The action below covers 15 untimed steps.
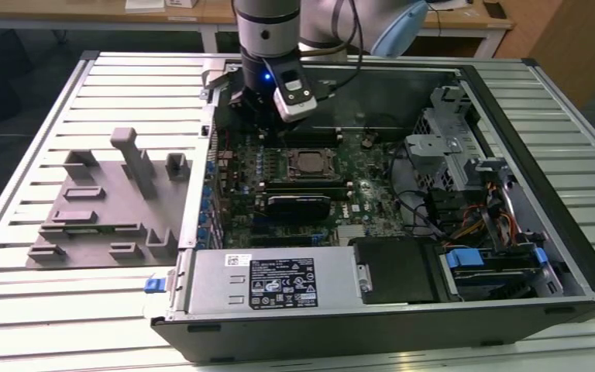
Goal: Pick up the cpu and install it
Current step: 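Install the first cpu locking lever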
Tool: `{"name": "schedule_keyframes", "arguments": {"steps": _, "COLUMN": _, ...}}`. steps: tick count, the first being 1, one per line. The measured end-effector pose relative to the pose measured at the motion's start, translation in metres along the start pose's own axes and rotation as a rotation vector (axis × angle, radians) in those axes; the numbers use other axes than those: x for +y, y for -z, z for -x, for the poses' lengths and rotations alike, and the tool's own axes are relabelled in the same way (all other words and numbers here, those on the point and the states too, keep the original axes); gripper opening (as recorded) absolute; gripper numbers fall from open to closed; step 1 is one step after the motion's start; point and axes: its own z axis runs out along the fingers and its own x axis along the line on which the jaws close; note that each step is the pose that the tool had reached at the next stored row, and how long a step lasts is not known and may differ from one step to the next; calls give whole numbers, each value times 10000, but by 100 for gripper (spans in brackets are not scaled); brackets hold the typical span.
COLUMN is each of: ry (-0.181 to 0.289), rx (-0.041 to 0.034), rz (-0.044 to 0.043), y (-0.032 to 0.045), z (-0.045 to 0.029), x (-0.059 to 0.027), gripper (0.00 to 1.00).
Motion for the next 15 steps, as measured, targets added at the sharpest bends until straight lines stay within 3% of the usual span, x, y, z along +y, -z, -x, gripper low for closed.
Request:
{"name": "schedule_keyframes", "arguments": {"steps": 3, "ry": -11, "rx": 49, "rz": 456, "y": 0, "z": -18, "x": -2, "gripper": 11}}
{"name": "schedule_keyframes", "arguments": {"steps": 7, "ry": -24, "rx": 90, "rz": 918, "y": 1, "z": -35, "x": -5, "gripper": 11}}
{"name": "schedule_keyframes", "arguments": {"steps": 9, "ry": -26, "rx": 85, "rz": 983, "y": 10, "z": -39, "x": -5, "gripper": 11}}
{"name": "schedule_keyframes", "arguments": {"steps": 15, "ry": -22, "rx": 14, "rz": 1068, "y": 52, "z": -43, "x": -5, "gripper": 11}}
